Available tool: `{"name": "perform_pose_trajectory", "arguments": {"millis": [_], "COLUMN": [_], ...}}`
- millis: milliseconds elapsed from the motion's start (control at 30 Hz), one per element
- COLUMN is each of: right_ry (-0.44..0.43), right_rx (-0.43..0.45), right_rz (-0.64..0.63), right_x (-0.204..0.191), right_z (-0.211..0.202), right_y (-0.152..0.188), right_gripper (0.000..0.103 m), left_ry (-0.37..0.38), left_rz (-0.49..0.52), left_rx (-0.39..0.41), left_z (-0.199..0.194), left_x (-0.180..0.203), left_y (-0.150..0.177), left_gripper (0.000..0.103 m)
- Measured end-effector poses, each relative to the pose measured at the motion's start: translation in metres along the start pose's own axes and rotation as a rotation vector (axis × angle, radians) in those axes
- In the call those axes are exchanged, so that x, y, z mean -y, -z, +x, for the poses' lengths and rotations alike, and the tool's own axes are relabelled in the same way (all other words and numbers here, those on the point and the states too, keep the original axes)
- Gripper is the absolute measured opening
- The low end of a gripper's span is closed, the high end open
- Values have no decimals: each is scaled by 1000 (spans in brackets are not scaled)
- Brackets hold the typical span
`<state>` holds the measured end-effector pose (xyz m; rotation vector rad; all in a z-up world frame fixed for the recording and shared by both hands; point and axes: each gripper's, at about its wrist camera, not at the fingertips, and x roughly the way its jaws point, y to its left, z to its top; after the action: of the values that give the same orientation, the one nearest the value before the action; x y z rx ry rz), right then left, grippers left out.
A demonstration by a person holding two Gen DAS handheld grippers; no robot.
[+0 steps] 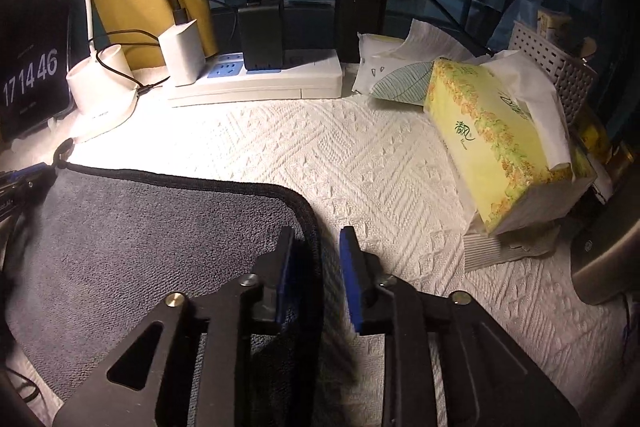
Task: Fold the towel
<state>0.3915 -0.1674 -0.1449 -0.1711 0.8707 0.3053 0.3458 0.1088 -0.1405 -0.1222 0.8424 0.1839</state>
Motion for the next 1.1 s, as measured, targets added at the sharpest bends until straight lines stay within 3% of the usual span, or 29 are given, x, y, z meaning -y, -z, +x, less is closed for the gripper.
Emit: {"name": "perform_pose_trajectory", "arguments": {"millis": [100,233,1100], "right_ry": [3,6,12], "right_rx": [10,27,124], "right_rz": [0,4,2], "right_x": [0,-1,-16], "right_z": [-7,-18,-101], "right_y": [-1,-2,20], "right_gripper": [31,36,36], "left_ry": [6,28,92], "left_rz": [-16,-31,-56], "left_rx": [18,42,167], "left_z": [-7,-17,-102], "left_x": [-1,-1,5], "left_y": [0,1,30], "left_gripper": [24,53,55]}}
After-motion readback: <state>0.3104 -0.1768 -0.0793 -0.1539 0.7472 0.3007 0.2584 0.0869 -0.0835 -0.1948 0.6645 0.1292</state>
